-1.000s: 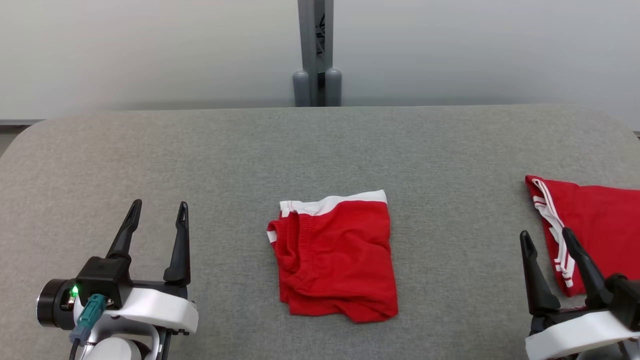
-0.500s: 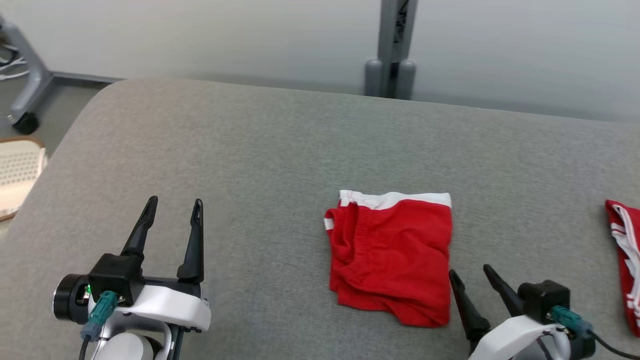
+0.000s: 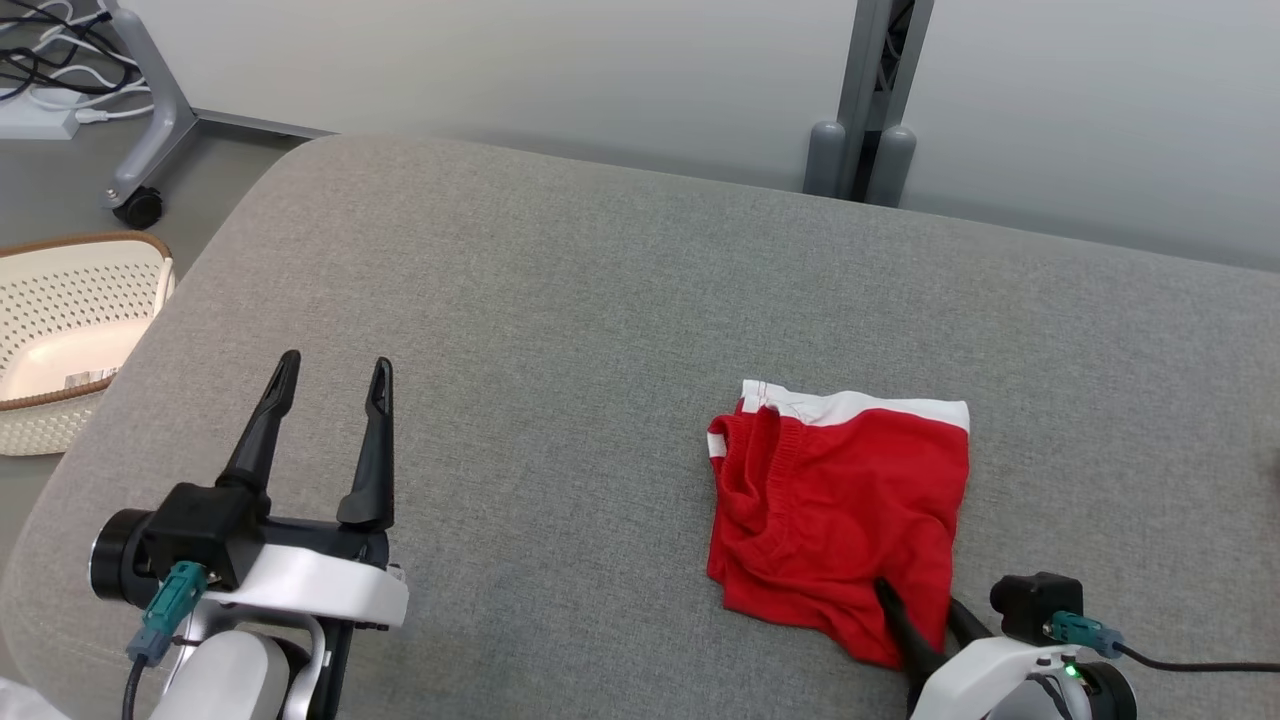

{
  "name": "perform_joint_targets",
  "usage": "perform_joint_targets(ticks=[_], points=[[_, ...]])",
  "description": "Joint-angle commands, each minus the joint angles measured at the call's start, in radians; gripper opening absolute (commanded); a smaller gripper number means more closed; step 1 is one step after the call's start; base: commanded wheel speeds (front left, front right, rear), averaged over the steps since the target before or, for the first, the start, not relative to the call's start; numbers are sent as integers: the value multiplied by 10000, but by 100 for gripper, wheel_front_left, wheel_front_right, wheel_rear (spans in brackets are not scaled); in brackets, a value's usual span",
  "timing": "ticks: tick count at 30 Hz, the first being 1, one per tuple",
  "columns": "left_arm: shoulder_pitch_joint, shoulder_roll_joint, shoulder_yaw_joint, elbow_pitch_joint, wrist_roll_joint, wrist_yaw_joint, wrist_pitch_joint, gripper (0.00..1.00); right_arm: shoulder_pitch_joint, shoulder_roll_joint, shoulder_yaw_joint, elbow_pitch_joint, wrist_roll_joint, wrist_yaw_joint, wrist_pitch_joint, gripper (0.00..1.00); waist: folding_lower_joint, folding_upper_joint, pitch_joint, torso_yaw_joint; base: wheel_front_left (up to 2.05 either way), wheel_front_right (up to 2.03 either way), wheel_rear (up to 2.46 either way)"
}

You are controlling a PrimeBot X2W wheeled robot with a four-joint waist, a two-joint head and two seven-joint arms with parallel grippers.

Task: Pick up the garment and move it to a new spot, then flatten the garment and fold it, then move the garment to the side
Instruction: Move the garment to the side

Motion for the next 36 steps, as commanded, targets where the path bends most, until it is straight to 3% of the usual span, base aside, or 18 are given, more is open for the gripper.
perform_joint_targets(ticks=[1,12,23,31,36], points=[[-139,-11,101,95,69,-88,-54,100,-106,-56,82,180,101,3,-112,0,0,0,23,-14,0,0,0],[252,-423,1189,-63,670,-415,-55,100,-534,-132,-541,219,-777,2,-933,0,0,0,135,-625,0,0,0],[256,-775,1680,-347,1165,-766,-55,100,-101,-646,-1239,-1459,-1940,3,-679,0,0,0,595,-2332,0,0,0],[-296,-865,1694,-243,1467,-1081,-56,100,-904,-1589,-1043,-2609,-2419,2,-273,0,0,0,1046,-3694,0,0,0],[-720,-898,1621,-142,1605,-1256,-56,100,-1873,-2588,-1195,-3177,-2245,2,-12,0,0,0,1421,-4338,0,0,0]])
